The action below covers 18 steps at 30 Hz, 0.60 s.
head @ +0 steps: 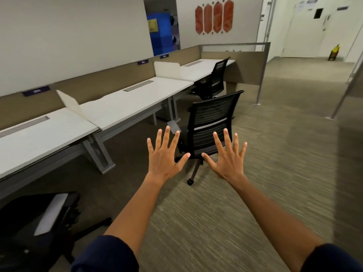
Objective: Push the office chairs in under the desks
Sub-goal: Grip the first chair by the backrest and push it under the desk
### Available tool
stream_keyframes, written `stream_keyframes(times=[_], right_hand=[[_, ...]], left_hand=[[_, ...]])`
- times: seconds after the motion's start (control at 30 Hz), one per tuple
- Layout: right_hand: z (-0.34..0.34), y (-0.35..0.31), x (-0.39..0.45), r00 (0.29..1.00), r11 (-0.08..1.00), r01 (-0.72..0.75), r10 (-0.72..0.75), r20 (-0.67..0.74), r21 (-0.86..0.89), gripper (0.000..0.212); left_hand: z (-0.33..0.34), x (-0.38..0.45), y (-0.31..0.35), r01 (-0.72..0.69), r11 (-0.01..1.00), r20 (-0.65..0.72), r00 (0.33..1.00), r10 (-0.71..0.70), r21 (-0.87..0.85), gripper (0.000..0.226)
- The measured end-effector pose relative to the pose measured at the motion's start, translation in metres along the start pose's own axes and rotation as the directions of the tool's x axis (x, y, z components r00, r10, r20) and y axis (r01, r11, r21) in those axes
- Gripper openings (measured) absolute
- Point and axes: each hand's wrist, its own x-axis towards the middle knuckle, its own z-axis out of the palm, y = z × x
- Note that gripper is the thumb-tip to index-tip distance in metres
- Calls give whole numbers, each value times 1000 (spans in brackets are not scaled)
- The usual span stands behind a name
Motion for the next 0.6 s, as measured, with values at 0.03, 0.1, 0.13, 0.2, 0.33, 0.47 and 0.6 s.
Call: stream_keyframes(times=[0.03,0.1,0.13,0.2,0.33,0.47,0.6], right_hand=[[1,12,9,1000,1000,-1,1,-1,-3,92],[3,38,30,1000,1000,0,0,-2,-19,91],[4,52,41,1000,1000,-7,7,0,-25,92],[7,75,60,1000,999,-17,17,10,-38,91],[17,119,93,999,998,-44,45,16,-46,90],[33,152,125,996,997,-78,79,37,-28,90],[55,183,166,995,996,-75,78,62,-45,89]], left_hand=[[5,13,8,-7,1000,-6,1000,7,-5,87],[18,42,27,-16,1000,-11,1000,16,-19,87],[25,57,36,-21,999,-10,1000,21,-26,87],[38,82,50,-34,999,0,999,34,-34,86],[68,130,70,-60,997,21,998,62,-50,87],[101,175,81,-81,995,41,996,84,-66,87],[139,227,87,-90,993,58,994,95,-80,87]])
